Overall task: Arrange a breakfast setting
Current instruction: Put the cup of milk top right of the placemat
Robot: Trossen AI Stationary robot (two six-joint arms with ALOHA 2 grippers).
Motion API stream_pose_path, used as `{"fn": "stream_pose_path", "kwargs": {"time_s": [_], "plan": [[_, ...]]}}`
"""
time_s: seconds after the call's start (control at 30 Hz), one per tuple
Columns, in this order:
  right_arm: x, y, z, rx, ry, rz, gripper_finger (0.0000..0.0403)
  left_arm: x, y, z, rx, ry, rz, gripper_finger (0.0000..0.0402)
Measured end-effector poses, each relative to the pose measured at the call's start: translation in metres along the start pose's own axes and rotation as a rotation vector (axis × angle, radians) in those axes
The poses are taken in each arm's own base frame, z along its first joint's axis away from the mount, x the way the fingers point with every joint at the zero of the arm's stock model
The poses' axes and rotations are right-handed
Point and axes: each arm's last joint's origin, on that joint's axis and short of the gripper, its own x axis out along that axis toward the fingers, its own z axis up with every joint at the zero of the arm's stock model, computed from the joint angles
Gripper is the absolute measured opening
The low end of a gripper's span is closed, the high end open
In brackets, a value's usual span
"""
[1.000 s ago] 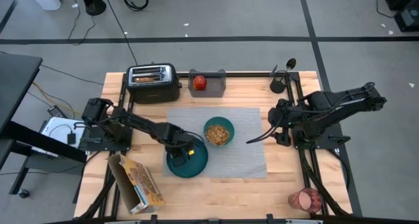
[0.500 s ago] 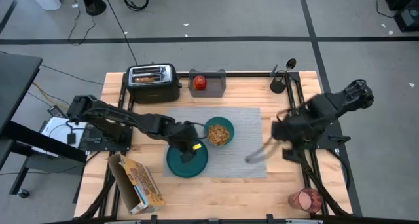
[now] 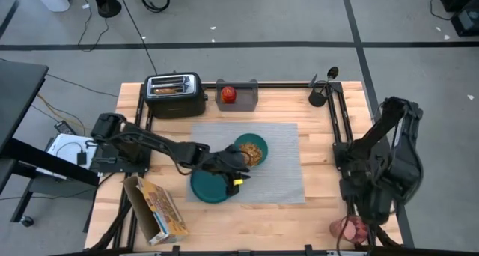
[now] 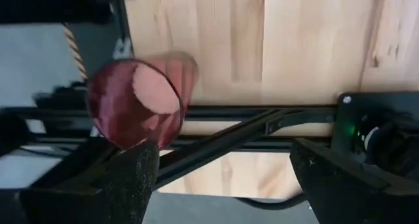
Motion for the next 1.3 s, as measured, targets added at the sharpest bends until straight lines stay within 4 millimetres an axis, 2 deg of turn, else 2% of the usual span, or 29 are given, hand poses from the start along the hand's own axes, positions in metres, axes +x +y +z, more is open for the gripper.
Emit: {"fn": "stream_pose_path", "kwargs": {"time_s": [0.13,0.37,0.43,0.57,0.7,0.8,1.0,1.17,1.23,1.3], "plan": [[0.019,0.014,-0.002,-0.038,0.04,0.034,0.0345,0.008,-0.001,-0.007,-0.007,0.02,0.022,0.0114],[0.06,0.03,0.007,-0.046,0.028,0.047,0.0345,0.007,0.003,-0.006,-0.051,0.021,0.039,0.0114],[0.073,0.032,0.008,-0.027,0.036,0.028,0.0344,-0.002,0.008,0.0,-0.093,0.015,0.041,0.0114],[0.084,0.034,0.01,0.023,0.044,0.005,0.0323,-0.038,0.023,0.021,-0.167,0.0,0.081,0.0114],[0.087,0.035,0.011,0.008,-0.002,-0.021,0.0279,-0.069,0.059,0.019,-0.266,0.151,0.236,0.0114],[0.091,0.037,0.012,-0.032,-0.02,-0.044,0.0236,-0.081,0.084,0.01,-0.292,0.289,0.365,0.0114],[0.101,0.044,0.01,-0.159,0.0,-0.055,0.0146,-0.08,0.12,-0.016,-0.345,0.449,0.484,0.0114],[0.103,0.045,0.009,-0.179,0.004,-0.062,0.0068,-0.082,0.152,-0.043,-0.509,0.469,0.62,0.0114],[0.103,0.045,0.008,-0.198,0.012,-0.061,0.0033,-0.08,0.158,-0.051,-0.556,0.447,0.634,0.0114],[0.102,0.046,0.008,-0.208,0.019,-0.041,0.0014,-0.076,0.161,-0.059,-0.595,0.413,0.637,0.0114]]}}
